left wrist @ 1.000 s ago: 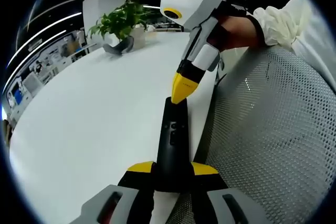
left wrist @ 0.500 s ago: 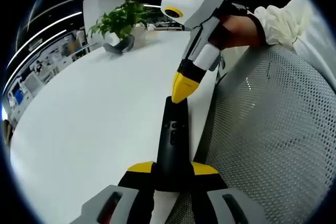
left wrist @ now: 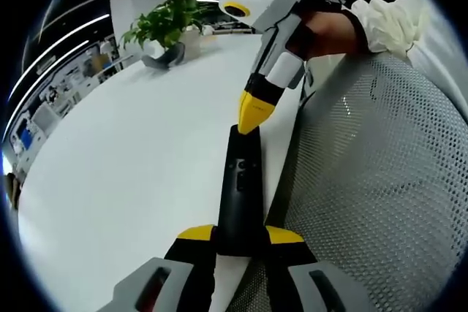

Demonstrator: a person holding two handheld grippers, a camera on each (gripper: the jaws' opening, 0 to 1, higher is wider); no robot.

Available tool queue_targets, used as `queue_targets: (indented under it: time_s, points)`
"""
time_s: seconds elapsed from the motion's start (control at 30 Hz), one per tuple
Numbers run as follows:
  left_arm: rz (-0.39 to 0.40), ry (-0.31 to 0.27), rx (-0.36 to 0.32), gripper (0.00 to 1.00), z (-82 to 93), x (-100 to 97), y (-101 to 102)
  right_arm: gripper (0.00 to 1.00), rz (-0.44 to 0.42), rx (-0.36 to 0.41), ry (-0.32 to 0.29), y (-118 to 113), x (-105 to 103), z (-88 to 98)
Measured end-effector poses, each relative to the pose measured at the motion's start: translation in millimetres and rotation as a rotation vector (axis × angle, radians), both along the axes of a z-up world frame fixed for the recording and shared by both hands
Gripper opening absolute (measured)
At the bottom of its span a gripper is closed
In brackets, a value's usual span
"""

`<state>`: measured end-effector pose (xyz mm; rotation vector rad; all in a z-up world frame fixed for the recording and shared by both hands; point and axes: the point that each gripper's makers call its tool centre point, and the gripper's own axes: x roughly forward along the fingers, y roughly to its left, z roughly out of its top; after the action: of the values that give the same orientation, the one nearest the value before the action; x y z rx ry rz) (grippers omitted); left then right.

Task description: Press the specified remote control buttons in sequence, fully releasing each button before pressing the next.

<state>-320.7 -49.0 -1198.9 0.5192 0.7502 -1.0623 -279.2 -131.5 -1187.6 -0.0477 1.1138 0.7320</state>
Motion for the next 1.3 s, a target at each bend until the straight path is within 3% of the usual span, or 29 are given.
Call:
queue_targets:
  time_s: [0.17,0.2,0.27,0.37,0.5,0.63,0.67,0.93,1.3]
  points:
    - [-0.017,-0.011,-0.015,0.24,0.7,-0.1,-4.7,0.00,-0.014,-0.031,0.016,-4.3,0.5,0.5]
    - [-0.021,-0.007,-0.028,0.24,0.6,-0.6,-7.7,0.00,-0.011,-0.052,-0.005,-6.6,2.7,2.0]
    - [-0.020,0.000,-0.040,0.24,0.4,-2.0,-10.8,0.00,-0.017,-0.024,-0.039,-3.7,5.3,8.5]
    - [-0.021,0.000,-0.045,0.24,0.5,-2.7,-12.1,0.00,-0.036,0.018,-0.004,-2.0,3.8,9.5]
    - [-0.020,0.002,-0.053,0.24,1.1,-2.2,-12.2,0.00,-0.036,0.007,0.045,-1.7,-1.3,3.2]
    - [-0.024,-0.005,-0.058,0.24,1.2,-1.5,-12.4,0.00,-0.012,-0.012,0.044,0.9,-4.5,1.3]
    - [-0.024,-0.005,-0.060,0.24,1.3,-1.3,-12.4,0.00,-0.005,-0.050,0.049,-3.2,-5.6,-3.2]
    - [-0.027,-0.011,-0.065,0.24,0.8,1.0,-12.7,0.00,-0.043,0.006,0.070,-3.2,-2.6,-0.7]
    - [-0.031,-0.016,-0.067,0.25,0.6,3.0,-12.9,0.00,-0.040,0.001,0.065,-2.3,-2.1,-0.9]
